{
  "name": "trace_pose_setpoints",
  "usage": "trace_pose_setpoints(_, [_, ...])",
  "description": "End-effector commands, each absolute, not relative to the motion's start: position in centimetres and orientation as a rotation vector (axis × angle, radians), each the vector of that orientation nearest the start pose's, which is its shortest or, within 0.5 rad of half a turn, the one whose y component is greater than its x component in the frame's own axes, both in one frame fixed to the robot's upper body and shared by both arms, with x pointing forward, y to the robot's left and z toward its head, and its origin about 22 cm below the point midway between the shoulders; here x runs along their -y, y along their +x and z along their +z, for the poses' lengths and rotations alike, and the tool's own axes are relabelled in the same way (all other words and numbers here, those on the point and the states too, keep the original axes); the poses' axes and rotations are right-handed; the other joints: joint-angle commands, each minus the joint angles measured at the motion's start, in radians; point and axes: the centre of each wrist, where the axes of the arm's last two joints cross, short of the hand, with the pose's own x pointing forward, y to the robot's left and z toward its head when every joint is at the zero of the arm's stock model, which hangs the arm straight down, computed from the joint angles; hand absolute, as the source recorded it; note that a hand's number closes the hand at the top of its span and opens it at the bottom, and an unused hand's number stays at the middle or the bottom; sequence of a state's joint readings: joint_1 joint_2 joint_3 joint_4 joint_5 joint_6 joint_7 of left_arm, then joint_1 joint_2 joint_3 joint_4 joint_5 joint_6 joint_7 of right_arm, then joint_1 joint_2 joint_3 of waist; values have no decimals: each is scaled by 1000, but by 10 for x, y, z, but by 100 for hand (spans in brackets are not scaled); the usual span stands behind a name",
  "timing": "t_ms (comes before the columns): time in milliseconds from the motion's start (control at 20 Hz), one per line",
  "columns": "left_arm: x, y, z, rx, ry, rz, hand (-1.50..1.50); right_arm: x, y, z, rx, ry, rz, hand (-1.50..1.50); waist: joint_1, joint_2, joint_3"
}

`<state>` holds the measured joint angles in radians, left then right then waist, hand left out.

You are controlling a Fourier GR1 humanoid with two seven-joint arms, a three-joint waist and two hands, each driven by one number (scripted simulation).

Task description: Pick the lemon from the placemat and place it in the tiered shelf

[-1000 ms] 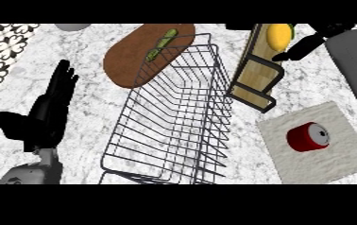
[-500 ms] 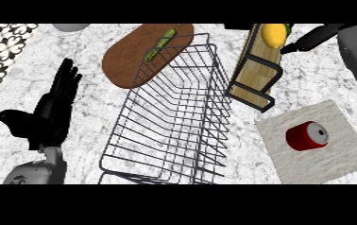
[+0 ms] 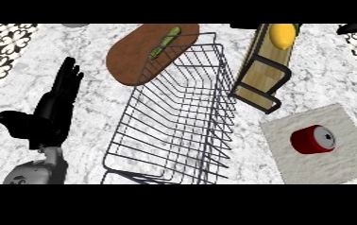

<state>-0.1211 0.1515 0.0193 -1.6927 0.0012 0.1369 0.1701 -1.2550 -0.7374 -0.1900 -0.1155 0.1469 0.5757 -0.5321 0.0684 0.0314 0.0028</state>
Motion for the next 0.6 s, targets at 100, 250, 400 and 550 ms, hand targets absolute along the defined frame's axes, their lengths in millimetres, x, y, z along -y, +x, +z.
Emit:
trace_pose_setpoints(100, [-240,265,74,1683,168,-15,0,454,410,226,1819,-22,451,-150,28,19,5])
trace_pose_setpoints(250, [-241,264,66,1659,181,-10,0,478,394,245,1804,-19,461,-150,24,20,5])
trace_pose_setpoints(400, [-254,268,74,1668,176,-23,0,487,387,246,1809,-1,461,-150,32,27,7])
trace_pose_setpoints(550, [-245,270,74,1673,151,-24,0,490,384,252,1804,4,476,-150,38,33,9])
